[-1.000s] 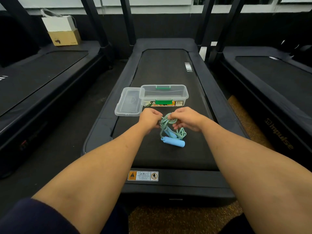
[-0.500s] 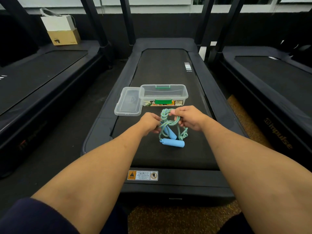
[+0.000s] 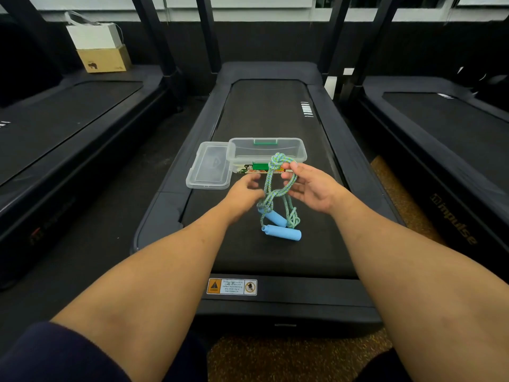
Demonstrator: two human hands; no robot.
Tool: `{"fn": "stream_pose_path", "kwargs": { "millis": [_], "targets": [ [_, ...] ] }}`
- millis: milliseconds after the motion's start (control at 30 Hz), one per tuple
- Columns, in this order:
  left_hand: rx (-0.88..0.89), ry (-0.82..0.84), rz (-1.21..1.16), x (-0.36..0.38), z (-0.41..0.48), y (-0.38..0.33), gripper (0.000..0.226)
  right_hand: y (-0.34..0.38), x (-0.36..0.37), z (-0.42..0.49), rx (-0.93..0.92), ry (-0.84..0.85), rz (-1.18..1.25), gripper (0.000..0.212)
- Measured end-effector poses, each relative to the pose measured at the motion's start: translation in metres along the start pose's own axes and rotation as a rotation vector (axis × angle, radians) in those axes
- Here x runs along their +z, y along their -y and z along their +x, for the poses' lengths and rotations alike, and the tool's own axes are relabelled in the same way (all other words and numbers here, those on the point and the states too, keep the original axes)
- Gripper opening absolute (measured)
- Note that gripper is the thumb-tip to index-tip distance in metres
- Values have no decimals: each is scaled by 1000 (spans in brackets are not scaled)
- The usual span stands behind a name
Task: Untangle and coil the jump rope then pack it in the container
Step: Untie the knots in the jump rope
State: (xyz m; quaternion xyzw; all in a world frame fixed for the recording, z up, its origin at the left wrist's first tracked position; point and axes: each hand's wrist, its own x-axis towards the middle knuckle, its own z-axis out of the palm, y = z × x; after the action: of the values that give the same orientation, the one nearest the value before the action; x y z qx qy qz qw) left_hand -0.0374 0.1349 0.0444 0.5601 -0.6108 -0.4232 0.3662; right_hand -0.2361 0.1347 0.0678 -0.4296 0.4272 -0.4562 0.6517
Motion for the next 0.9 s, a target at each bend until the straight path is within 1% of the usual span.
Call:
{"fn": "stream_pose_path", "kwargs": {
  "millis": [67,133,167,233,333,433,500,567,633,733,800,833,900],
  "targets": [
    [-13,71,-160,1,-6,-18,33,0,0,0,11,-2,-1,19],
    [10,115,-240,4,-5,-26,15,0,1,0,14,8,2,19],
    [41,104,-257,5,-3,-26,14,0,1,0,9,11,11,19],
    [67,23,-334,7,3,-26,22,-1,1,1,-2,-2,21,20],
    [84,-104,-457,6,11,-30,22,0,2,2,-34,-68,3,20],
    [71,-184,-581,-1,16,-40,27,1,1,2,-73,-107,-14,17],
    [8,-259,-717,-13,19,-55,28,5,0,1,-80,-80,-56,20],
    [-5,-330,-846,-32,22,-75,30,14,-1,-1,-88,-35,-133,23],
    [56,-379,-904,-54,23,-94,32,30,2,0,-122,21,-228,23],
    [171,-415,-899,-81,20,-117,31,63,7,-1,-177,111,-345,12],
    [225,-435,-914,-96,17,-128,30,84,9,-5,-173,169,-362,5],
    [243,-441,-929,-102,16,-131,30,92,9,-7,-178,183,-357,6],
    [266,-449,-966,-111,15,-131,31,102,8,-9,-210,172,-361,14]
  ]
}}
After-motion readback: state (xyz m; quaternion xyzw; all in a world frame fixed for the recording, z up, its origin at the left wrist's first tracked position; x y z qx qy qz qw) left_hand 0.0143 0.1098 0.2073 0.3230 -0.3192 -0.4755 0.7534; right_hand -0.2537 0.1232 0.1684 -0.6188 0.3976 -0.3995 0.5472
